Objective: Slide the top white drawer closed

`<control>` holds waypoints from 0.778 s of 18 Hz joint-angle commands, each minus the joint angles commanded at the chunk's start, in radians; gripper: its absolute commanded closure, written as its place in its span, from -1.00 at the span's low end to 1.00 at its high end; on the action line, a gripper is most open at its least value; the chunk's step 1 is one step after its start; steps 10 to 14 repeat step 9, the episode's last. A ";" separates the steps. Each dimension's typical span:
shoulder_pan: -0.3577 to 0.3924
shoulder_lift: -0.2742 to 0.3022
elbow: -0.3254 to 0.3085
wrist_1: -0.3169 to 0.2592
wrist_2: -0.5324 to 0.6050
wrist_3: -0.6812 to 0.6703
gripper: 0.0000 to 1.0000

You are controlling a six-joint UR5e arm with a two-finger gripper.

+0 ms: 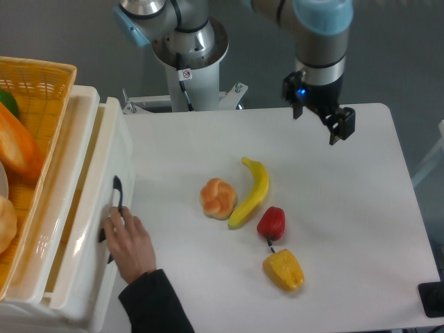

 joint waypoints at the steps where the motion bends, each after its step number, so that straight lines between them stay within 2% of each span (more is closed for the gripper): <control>1: 0.009 0.003 0.000 0.000 -0.017 0.005 -1.00; 7: 0.042 0.006 0.000 -0.021 -0.048 0.109 -1.00; 14: 0.042 0.008 0.000 -0.021 -0.048 0.112 -1.00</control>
